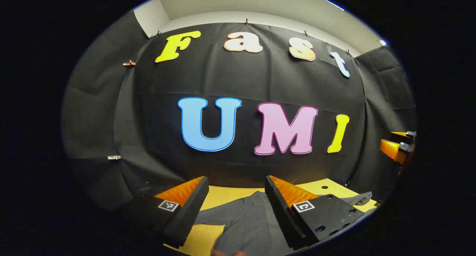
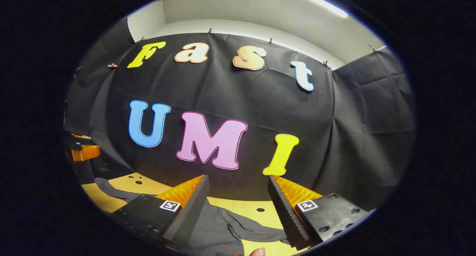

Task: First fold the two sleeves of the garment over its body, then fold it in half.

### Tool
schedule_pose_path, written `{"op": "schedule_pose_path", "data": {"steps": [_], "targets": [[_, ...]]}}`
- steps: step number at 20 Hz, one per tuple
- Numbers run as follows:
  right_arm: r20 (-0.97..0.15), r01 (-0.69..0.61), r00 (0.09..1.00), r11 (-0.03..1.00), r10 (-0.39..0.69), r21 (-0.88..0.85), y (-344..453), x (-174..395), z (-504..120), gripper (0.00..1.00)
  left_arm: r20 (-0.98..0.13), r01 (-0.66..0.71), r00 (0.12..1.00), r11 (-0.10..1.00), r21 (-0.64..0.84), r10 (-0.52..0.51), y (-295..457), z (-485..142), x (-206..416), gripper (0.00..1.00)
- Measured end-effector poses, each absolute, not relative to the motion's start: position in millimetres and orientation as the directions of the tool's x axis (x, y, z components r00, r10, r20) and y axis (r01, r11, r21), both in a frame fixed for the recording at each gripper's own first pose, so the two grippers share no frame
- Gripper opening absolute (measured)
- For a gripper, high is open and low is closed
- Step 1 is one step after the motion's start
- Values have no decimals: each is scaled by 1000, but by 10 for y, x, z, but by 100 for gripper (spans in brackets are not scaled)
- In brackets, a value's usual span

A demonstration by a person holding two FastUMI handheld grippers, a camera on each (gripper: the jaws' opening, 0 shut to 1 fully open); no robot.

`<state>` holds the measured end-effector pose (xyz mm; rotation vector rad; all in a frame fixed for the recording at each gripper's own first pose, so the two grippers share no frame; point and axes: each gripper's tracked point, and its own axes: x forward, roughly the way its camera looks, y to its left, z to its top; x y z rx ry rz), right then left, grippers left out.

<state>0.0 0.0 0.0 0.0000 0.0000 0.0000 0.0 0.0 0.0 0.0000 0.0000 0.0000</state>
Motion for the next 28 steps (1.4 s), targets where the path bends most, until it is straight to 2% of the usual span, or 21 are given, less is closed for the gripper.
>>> {"op": "schedule_pose_path", "data": {"steps": [17, 20, 28], "targets": [[-28, -18, 999, 1000, 18, 25, -280, 182, -156, 97, -24, 12, 1000, 1000, 21, -12, -413, -51, 208, 96], [-86, -18, 996, 999, 22, 49, -514, 243, -373, 98, -38, 20, 999, 1000, 18, -19, -596, -107, 253, 96], [-263, -3, 965, 999, -6, -33, -1695, 367, -1386, 98, -89, 43, 995, 999, -12, -44, -1369, -324, 460, 96]]}}
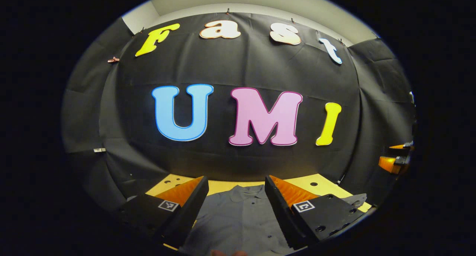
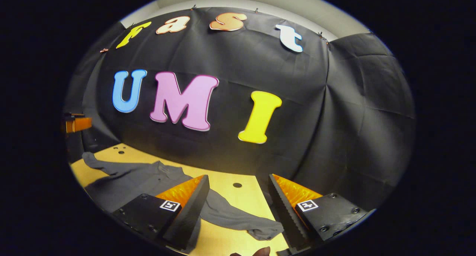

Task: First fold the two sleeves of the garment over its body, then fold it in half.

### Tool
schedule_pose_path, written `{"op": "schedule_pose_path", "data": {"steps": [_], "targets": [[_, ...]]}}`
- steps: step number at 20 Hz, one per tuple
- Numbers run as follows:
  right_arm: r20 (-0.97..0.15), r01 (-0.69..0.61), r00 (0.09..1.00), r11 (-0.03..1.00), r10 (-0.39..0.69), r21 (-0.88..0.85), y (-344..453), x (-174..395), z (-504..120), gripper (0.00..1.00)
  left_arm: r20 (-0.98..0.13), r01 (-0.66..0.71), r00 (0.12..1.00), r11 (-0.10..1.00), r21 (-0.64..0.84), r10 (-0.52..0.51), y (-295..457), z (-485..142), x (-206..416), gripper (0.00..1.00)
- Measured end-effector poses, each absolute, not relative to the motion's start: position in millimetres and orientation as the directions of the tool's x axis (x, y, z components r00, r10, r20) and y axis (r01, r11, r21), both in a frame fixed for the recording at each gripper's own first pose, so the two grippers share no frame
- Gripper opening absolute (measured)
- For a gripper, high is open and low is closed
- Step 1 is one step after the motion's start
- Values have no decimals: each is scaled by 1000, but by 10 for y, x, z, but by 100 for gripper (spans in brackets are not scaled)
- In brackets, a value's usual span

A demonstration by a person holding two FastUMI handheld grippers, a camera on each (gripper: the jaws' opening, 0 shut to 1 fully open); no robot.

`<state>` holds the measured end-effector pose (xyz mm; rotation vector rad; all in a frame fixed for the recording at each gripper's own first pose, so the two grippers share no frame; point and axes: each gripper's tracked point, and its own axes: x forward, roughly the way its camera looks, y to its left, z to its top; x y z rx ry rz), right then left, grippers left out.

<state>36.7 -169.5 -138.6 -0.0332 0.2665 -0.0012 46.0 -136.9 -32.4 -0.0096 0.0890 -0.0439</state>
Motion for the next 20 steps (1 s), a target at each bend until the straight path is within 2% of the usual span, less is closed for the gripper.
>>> {"op": "schedule_pose_path", "data": {"steps": [4, 10, 14, 20], "targets": [[-345, 7, 939, 1000, -7, -2, -2183, 434, -2055, 98, -118, 20, 993, 999, -26, -23, -1692, -414, 532, 96], [-511, -23, 859, 999, 37, 33, -2655, 455, -3301, 98, -158, -79, 984, 996, 40, 85, -1735, -452, 454, 96], [-621, -5, 782, 997, 55, 81, -2836, 395, -4047, 98, -169, -124, 977, 990, 62, 132, -1769, -472, 431, 96], [-719, 32, 688, 986, 97, 163, -2843, 391, -4836, 98, -189, -153, 968, 985, 77, 165, -1862, -514, 386, 95]]}}
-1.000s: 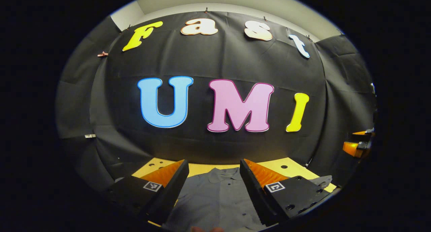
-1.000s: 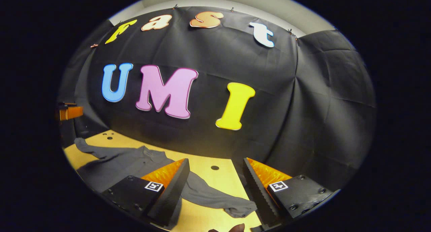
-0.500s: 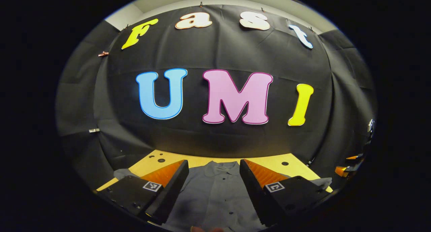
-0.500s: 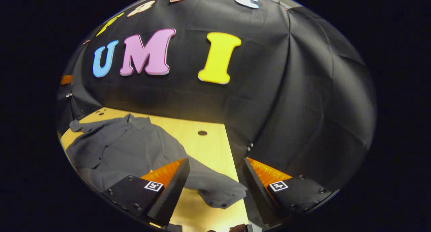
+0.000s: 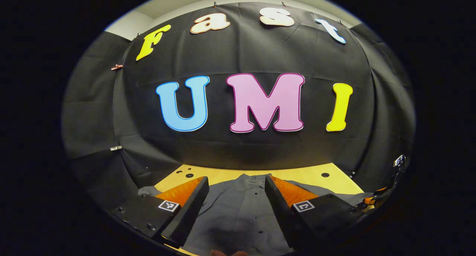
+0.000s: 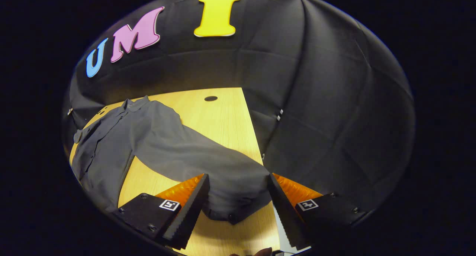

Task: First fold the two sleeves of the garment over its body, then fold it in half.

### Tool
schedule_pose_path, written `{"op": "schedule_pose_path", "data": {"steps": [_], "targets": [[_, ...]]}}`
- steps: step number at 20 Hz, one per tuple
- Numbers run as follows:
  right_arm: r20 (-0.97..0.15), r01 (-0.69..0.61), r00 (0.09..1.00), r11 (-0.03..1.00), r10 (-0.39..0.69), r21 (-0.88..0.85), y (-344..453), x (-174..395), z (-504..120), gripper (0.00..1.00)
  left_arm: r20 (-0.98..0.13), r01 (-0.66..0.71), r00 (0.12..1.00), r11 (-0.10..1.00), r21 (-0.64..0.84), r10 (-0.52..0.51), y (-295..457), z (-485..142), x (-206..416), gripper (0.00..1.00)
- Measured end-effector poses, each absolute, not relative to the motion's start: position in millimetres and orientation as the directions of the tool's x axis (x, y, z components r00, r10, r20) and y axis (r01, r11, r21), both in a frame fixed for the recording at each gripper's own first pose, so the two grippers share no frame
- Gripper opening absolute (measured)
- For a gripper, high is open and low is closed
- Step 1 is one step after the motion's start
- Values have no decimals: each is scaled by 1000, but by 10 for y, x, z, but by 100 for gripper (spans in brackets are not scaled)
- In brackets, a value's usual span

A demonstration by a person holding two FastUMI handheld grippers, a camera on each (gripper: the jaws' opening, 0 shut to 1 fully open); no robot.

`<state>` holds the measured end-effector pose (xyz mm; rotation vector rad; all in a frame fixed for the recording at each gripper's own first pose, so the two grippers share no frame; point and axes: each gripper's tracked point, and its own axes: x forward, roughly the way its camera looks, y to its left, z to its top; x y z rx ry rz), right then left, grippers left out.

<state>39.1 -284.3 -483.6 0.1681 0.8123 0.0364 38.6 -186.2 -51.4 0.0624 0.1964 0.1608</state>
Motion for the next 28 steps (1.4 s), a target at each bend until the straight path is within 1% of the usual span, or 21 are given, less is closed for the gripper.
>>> {"op": "schedule_pose_path", "data": {"steps": [3, 4, 5, 6, 7, 8, 9, 11, 12, 14, 17, 22, 28], "targets": [[-755, 13, 646, 986, 117, 164, -2778, 366, -5094, 97, -223, -202, 953, 978, 44, 206, -1772, -588, 323, 94], [-778, -1, 616, 987, 125, 158, -2758, 343, -5192, 97, -230, -220, 947, 975, 39, 223, -1734, -612, 300, 94], [-755, 7, 645, 987, 120, 163, -2793, 426, -5173, 97, -233, -234, 943, 972, 37, 236, -1706, -606, 288, 94], [-775, 7, 619, 986, 126, 166, -2780, 402, -5247, 97, -234, -243, 941, 969, 38, 245, -1684, -609, 280, 94], [-761, 4, 634, 984, 135, 178, -2742, 435, -5208, 93, -234, -248, 940, 968, 42, 250, -1665, -598, 271, 94], [-762, -11, 630, 983, 149, 184, -2689, 428, -5270, 73, -232, -250, 939, 967, 49, 254, -1667, -599, 255, 94], [-761, -3, 634, 985, 135, 172, -2704, 492, -5221, 52, -231, -249, 939, 967, 55, 255, -1664, -583, 258, 94], [-784, 34, 611, 987, 106, 159, -2710, 489, -5243, 11, -225, -248, 940, 967, 60, 255, -1659, -562, 248, 94], [-787, 49, 609, 987, 94, 156, -2713, 489, -5223, 6, -224, -247, 941, 967, 57, 254, -1656, -573, 243, 94], [-779, 58, 620, 985, 94, 165, -2712, 504, -5152, 6, -227, -242, 942, 969, 56, 248, -1649, -582, 222, 94], [-745, 65, 660, 981, 95, 183, -2720, 470, -4960, 6, -218, -233, 945, 970, 67, 242, -1601, -549, 204, 94], [-668, 78, 741, 979, 70, 189, -2732, 405, -4485, 6, -228, -218, 948, 975, 50, 224, -1478, -624, 204, 94], [-596, 92, 802, 981, 27, 168, -2517, 302, -3868, 6, -237, -175, 956, 985, 10, 172, -1200, -721, 280, 94]]}}
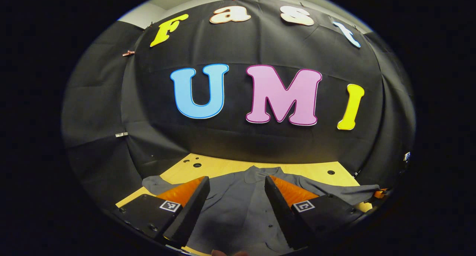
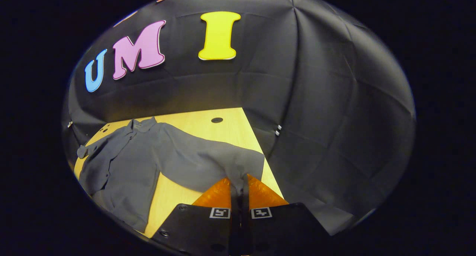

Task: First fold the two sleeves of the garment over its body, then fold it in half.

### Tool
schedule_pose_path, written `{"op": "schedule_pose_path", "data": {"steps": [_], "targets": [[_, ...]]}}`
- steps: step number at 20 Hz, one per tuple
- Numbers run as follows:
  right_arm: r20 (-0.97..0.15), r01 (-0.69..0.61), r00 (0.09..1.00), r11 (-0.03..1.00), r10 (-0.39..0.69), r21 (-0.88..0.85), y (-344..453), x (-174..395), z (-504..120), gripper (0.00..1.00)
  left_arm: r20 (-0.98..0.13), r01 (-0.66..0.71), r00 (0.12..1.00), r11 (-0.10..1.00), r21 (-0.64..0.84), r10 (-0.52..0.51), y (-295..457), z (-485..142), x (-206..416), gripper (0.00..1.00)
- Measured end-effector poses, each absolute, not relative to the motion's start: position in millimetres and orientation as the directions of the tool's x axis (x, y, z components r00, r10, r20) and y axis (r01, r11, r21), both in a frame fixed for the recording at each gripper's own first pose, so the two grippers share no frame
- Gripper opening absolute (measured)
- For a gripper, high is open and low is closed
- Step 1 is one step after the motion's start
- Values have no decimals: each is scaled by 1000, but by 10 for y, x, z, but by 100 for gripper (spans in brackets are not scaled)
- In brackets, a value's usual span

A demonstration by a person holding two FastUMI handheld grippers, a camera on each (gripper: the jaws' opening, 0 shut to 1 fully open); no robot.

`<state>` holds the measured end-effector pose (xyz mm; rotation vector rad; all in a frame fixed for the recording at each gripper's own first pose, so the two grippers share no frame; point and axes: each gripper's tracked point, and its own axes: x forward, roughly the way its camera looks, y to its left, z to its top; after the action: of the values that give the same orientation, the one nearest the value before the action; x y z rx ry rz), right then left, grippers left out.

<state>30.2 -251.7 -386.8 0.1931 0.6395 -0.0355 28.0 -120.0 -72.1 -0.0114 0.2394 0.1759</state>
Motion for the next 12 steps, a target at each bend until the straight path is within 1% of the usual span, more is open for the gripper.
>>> {"op": "schedule_pose_path", "data": {"steps": [5, 10, 12], "targets": [[-542, 126, 840, 975, -6, 185, -2066, 331, -3445, 6, -243, -139, 961, 990, -25, 129, -722, -775, 318, 94], [-486, 193, 873, 948, -47, 255, -1568, 471, -3033, 6, -226, -132, 966, 991, -10, 126, -74, -728, 252, 94], [-451, 219, 889, 939, -81, 264, -1475, 482, -2883, 6, -230, -136, 965, 991, -16, 129, 133, -760, 252, 94]]}}
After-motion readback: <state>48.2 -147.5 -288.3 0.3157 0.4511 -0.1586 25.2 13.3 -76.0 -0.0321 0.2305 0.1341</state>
